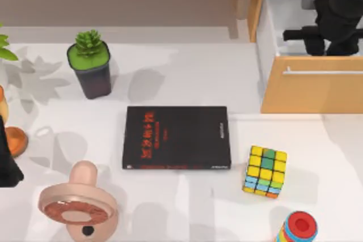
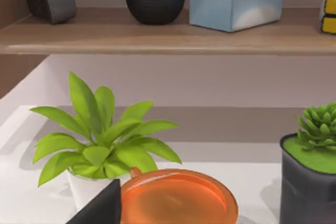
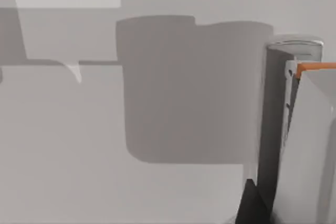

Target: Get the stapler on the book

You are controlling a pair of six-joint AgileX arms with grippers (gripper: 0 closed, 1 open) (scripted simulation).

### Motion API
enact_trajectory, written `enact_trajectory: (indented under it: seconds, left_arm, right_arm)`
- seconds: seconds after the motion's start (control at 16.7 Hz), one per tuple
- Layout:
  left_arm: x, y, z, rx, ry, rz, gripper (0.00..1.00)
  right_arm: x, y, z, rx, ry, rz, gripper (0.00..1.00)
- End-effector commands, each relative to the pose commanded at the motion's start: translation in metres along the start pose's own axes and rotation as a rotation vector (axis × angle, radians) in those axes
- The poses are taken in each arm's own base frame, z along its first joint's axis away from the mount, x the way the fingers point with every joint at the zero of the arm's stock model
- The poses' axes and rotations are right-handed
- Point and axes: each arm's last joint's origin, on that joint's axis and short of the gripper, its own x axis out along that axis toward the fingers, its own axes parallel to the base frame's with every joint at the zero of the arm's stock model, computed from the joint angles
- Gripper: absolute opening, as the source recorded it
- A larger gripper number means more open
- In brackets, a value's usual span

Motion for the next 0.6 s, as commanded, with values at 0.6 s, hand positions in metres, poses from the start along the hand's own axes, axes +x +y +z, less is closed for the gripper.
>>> enact_trajectory:
  seconds: [0.6]
  left_arm:
    - [0.0,0.0,0.0,0.0,0.0,0.0,1.0]
  right_arm:
    - [-0.126,0.033,-0.024,0.098,-0.247,0.031,0.0]
